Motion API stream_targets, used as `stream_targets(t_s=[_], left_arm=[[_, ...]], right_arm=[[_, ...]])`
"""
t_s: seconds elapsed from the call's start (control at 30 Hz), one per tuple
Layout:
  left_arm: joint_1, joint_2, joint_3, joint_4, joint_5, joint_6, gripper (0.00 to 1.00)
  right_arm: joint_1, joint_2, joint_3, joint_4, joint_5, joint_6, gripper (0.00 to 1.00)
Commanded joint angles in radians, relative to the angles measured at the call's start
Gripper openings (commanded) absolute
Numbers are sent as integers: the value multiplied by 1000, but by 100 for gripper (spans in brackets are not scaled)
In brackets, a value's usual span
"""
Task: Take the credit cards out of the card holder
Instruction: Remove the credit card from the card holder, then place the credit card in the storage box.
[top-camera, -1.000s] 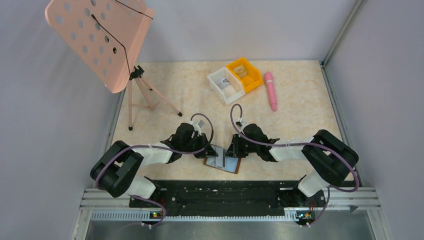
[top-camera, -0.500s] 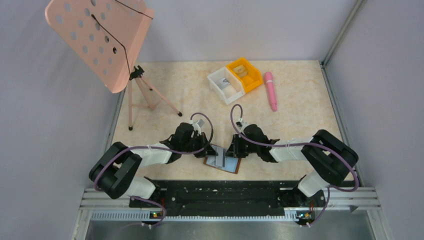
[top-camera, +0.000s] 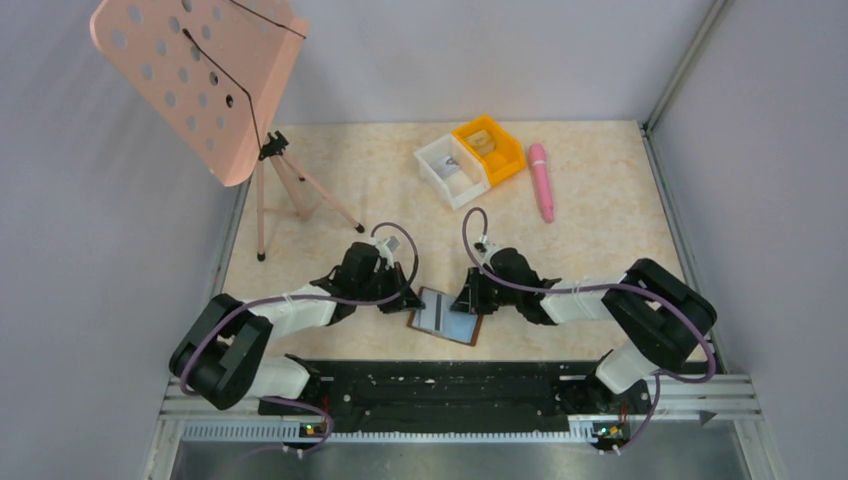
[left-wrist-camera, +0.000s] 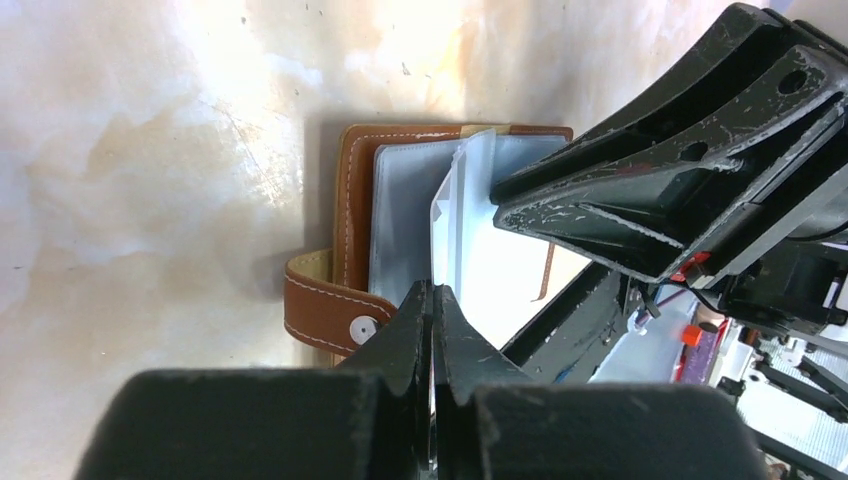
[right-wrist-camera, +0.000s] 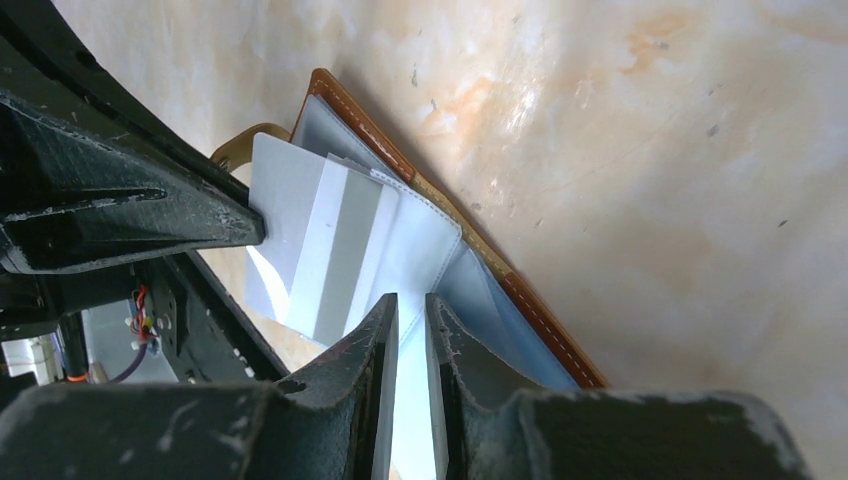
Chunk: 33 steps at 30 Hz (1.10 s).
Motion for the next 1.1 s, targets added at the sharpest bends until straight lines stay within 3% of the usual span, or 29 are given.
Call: stream_targets(t_s=[0.0,0.23,0.6,0.9,1.07], left_arm=[[15,-30,45,-56,-58,59,0],[20,-50,52,-91,-120,36,0],[23,-258,94,-318,-398,-20,0],[23,-374,117,-297,-262,10,0],[22,-394,71,-100,-38,75,0]], right_arm=[[-50,57,9,-53,41,-101,17],[-81,124,160,-137,44,-223,17],[-102,0,221,-256,43,-291,21],[-101,-149,180,-167,-38,-270,29],[-102,-229,160,-60,-179,-260,43]])
